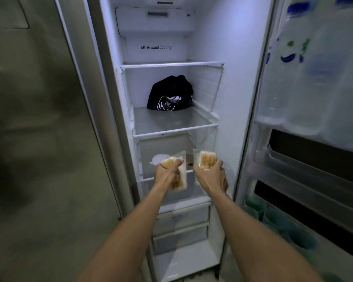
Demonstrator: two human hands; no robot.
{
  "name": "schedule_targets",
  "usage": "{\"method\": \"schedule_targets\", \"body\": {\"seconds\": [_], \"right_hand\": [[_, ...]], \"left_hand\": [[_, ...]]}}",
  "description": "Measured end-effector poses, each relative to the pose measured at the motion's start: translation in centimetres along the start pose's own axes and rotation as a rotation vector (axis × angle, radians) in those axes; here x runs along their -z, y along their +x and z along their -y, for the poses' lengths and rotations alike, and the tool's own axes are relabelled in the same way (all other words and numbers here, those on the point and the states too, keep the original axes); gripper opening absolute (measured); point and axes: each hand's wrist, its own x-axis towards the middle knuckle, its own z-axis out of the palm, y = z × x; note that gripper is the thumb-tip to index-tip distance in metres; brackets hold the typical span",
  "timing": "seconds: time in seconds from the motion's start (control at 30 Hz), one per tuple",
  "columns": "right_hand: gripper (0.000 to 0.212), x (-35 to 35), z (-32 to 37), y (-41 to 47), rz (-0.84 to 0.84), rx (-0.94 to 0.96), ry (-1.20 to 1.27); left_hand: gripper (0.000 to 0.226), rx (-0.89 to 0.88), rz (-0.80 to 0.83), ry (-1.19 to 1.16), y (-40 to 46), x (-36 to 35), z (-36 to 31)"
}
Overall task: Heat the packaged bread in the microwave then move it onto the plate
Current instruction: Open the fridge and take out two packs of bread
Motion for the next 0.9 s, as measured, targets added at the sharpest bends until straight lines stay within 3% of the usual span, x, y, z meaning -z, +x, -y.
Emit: {"method": "schedule_targets", "body": {"seconds": [0.07,0.2,0.43,0.57,0.77,0.9], "right_hand": [[0.079,0.7,-1.0,-2.9,-0.023,-0.035,0.013],[0.083,2.2,-4.1,-9.4,0.019,-0.039,-0.039],[0.08,7.6,-12.7,-20.9,-0.026,-0.184,-0.087],[0.077,11.7,-16.9,-24.3,-0.033,-0.167,-0.083],[0.067,17.3,-23.9,-29.4,0.015,-0.219,-0.057],[0.069,22.7,-29.8,-33.1,0.0,-0.242,-0.094]], "left_hand": [[0.031,0.023,0.0,-0.034,-2.8,0.6,0.9],[0.062,0.103,0.001,-0.021,-8.0,2.1,3.2],[0.067,0.208,0.087,0.071,-19.1,1.1,8.6],[0.071,0.231,0.16,-0.007,-25.0,-1.8,11.1],[0.061,0.313,0.239,-0.024,-34.7,-5.9,15.7],[0.035,0.319,0.302,0.007,-40.7,-9.9,17.5]]}}
